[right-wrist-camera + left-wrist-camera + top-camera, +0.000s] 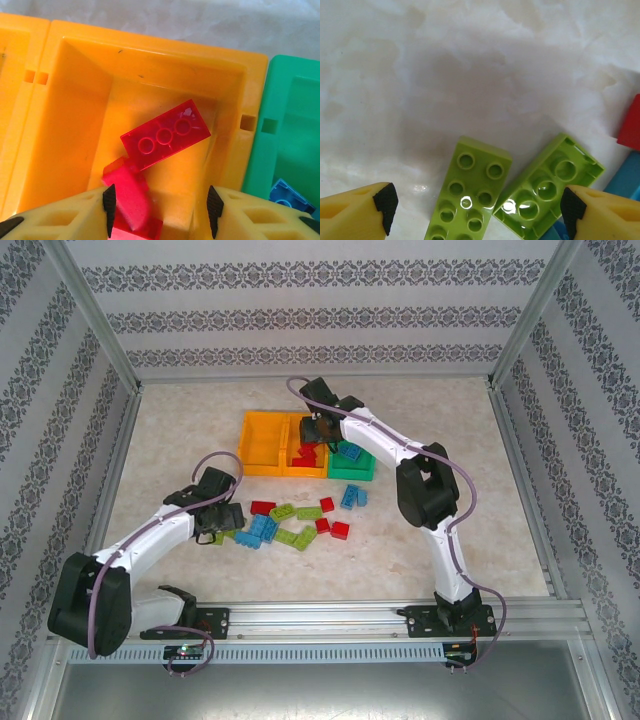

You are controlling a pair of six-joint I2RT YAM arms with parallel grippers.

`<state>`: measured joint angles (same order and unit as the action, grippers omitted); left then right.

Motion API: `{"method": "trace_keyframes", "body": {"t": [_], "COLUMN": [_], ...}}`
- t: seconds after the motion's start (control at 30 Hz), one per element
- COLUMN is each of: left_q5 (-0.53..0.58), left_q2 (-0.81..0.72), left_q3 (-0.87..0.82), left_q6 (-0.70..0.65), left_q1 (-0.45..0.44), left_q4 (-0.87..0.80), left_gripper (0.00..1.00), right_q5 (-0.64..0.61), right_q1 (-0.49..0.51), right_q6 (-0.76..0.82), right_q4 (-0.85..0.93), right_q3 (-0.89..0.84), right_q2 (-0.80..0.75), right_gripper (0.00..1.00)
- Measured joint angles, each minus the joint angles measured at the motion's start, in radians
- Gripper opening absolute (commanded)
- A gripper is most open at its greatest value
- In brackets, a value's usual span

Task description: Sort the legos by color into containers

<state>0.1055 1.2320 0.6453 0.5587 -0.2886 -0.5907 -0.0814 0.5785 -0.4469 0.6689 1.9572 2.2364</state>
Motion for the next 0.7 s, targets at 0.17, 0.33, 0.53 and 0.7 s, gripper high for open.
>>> {"method": "trace_keyframes", "body": {"t": [0.17, 0.33, 0.53, 0.7], "left_q5": [-0.009, -0.020, -0.024, -0.027], "left_q2": [0.012, 0.012, 0.012, 0.012], "left_q3": [-0.013, -0.032, -0.039, -0.045], "left_q6": [0.000, 0.000, 0.001, 0.009], "left_q1": [0.010, 0.010, 0.010, 0.010], "left_q4": [0.004, 0.007, 0.016, 0.022], "left_gripper": [0.78, 0.73, 0.68, 0.58], "right_q5": [-0.009, -0.038, -0.068, -0.073], "right_q1": [0.000, 0.001, -0.001, -0.001], "right_q6": [0.021, 0.044, 0.060, 0.062], "right_q4": [-0.002, -0.053, -0.079, -0.097], "right_q3": [-0.007, -0.098, -0.200, -0.240], "right_q2": [0.000, -0.047, -0.111, -0.136], "right_gripper": [0.55, 0.55, 0.54, 0.55]}}
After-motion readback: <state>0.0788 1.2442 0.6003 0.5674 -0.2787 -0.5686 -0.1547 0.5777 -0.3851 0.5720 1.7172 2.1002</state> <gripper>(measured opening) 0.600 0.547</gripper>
